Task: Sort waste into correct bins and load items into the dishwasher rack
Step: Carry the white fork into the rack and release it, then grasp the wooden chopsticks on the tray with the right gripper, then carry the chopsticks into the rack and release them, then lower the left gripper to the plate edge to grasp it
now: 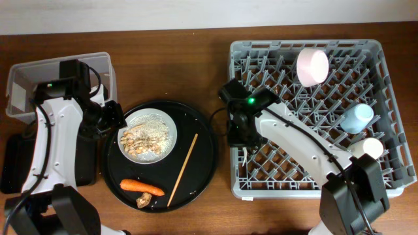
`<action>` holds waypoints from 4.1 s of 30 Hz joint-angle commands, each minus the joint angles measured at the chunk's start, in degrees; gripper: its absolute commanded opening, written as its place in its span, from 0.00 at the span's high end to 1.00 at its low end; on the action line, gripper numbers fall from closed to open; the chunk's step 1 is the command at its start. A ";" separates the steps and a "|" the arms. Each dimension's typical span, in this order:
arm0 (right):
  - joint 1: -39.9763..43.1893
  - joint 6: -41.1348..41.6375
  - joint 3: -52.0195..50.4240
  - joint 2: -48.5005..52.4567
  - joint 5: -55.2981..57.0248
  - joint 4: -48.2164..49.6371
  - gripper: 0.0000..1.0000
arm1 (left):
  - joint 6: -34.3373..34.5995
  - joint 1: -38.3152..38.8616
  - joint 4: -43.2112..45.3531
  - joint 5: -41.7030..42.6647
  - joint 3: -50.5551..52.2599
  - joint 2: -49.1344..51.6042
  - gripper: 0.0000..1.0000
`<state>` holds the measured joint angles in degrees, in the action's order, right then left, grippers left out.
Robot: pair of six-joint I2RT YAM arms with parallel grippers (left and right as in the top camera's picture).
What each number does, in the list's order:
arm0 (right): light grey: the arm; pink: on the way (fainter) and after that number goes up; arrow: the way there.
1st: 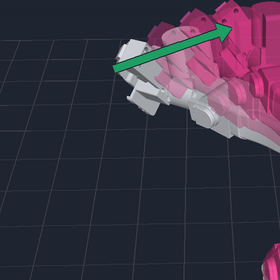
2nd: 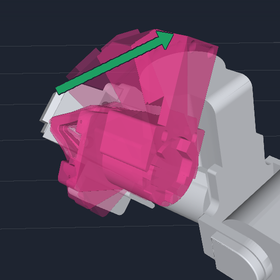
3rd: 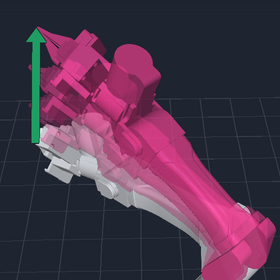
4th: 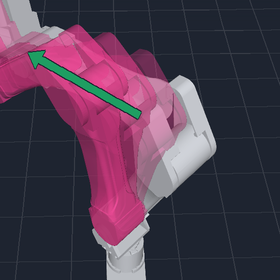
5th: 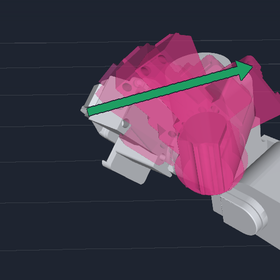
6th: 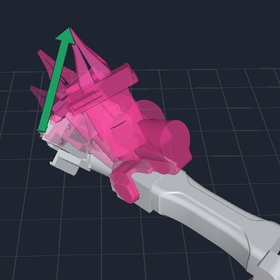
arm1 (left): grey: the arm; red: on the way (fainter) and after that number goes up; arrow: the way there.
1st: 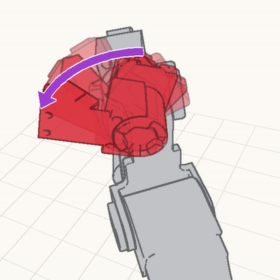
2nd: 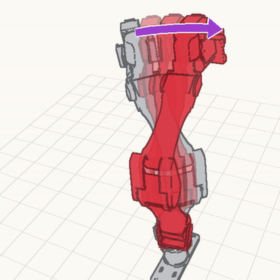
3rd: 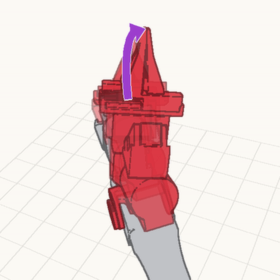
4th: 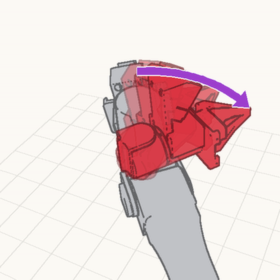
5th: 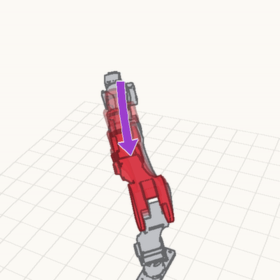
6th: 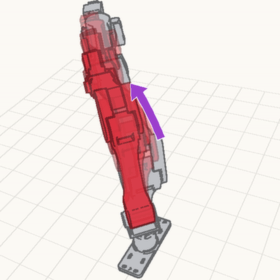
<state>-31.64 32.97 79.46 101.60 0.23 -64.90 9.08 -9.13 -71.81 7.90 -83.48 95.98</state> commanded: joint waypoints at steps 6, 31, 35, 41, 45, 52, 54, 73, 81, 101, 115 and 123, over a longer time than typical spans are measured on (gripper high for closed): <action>0.92 -0.20 1.70 -0.31 1.33 -1.42 0.67 | 0.31 -0.15 -0.04 -0.28 -0.24 -1.46 0.36; -19.30 8.37 13.35 25.86 -7.13 11.37 0.92 | 0.31 -0.15 -0.04 -0.26 -0.09 -1.44 0.36; -18.80 8.50 13.66 25.20 -7.56 10.91 0.96 | 0.31 -0.15 -0.04 -0.26 -0.09 -1.44 0.36; -14.03 8.41 19.23 21.16 -10.05 6.80 0.86 | 0.31 -0.15 -0.07 -0.26 -0.09 -1.44 0.36; -16.50 8.48 18.82 21.66 -10.49 8.02 0.62 | 0.31 -0.15 -0.07 -0.26 -0.09 -1.44 0.36; -18.27 11.13 14.71 23.28 -6.86 10.80 0.58 | 0.31 -0.15 -0.07 -0.26 -0.09 -1.44 0.36; -18.27 12.59 13.57 24.44 -6.91 11.02 0.62 | 0.31 -0.15 -0.07 -0.26 -0.09 -1.44 0.36; -18.27 22.03 13.31 26.73 -7.06 11.82 0.85 | 0.31 -0.15 -0.07 -0.26 -0.09 -1.44 0.36; -17.03 19.15 15.23 24.28 -7.04 10.54 0.96 | 0.31 -0.15 -0.24 -0.26 -0.09 -1.44 0.36; 5.35 -7.48 7.56 4.61 -3.06 -4.70 0.95 | 0.31 -0.15 -0.09 -0.26 -0.09 -1.44 0.36; 21.05 -17.20 18.08 -7.37 -2.97 -15.34 0.56 | 0.79 13.07 3.67 -0.24 0.02 0.33 0.36; 33.68 -25.70 18.05 -7.48 -2.97 -22.12 0.56 | 9.81 23.78 7.63 -0.20 0.20 13.62 0.36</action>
<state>0.80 9.21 96.88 94.24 -2.83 -86.67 15.20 13.56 -65.36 7.66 -83.48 105.16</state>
